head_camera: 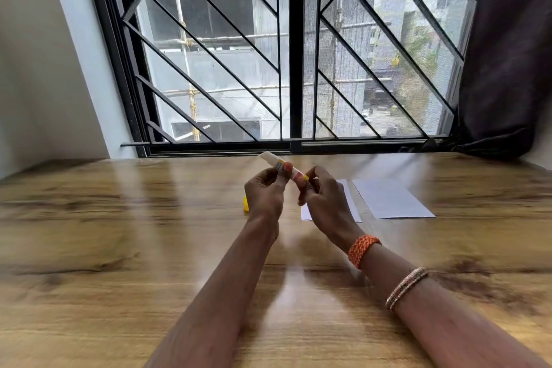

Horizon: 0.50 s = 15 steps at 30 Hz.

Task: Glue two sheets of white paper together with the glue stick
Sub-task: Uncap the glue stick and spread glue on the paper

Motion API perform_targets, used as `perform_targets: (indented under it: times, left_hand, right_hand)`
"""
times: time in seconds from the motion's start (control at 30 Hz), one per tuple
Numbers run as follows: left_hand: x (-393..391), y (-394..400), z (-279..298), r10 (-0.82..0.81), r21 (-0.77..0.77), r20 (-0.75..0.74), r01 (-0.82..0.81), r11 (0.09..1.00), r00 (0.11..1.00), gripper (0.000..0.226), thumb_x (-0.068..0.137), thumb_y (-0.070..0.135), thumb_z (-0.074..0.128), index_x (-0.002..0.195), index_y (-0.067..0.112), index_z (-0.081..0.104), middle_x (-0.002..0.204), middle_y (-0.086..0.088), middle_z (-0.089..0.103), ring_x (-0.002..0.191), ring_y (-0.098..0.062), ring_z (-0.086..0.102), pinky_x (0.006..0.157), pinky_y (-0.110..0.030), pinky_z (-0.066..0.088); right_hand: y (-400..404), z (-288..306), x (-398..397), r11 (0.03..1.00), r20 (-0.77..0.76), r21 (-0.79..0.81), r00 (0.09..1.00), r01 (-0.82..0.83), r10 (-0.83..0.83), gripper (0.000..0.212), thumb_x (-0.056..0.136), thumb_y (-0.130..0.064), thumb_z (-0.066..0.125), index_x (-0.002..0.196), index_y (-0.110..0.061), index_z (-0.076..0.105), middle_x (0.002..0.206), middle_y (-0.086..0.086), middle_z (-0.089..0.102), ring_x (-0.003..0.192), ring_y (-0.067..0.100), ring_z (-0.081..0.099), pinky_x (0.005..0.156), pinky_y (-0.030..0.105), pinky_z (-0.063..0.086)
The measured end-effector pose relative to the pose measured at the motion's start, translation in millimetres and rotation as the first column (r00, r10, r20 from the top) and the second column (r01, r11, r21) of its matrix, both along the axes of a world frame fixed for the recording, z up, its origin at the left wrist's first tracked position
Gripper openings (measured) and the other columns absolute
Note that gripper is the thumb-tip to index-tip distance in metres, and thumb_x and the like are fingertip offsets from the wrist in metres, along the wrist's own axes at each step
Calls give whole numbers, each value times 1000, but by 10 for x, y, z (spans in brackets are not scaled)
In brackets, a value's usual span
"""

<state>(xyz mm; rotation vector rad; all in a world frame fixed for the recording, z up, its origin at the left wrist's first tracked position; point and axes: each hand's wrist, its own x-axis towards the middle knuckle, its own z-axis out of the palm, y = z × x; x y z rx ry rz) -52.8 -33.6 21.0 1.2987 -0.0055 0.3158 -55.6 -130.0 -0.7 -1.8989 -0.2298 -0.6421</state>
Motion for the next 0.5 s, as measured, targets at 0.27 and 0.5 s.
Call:
perform_targets:
  times: [0.27,0.5]
  left_hand:
    - [-4,1,-27,-7,14,-3,7,1000,1000,13,84,22,66,78,10,67,63,7,56,46,5,51,49,-9,42]
    - [19,27,-49,60,16,-43,-59,998,997,29,80,34,69,90,7,71,81,-2,69,61,-1,47,60,-18,38]
  right_hand:
    - [16,22,-16,991,-96,108,992,-77,88,33,101,-27,38,75,-18,56,68,4,62,58,15,61,55,28,49]
    - [-15,18,5,999,-11,29,1000,-28,28,19,85,-23,69,92,-15,54,76,-1,60,69,8,56,56,12,45]
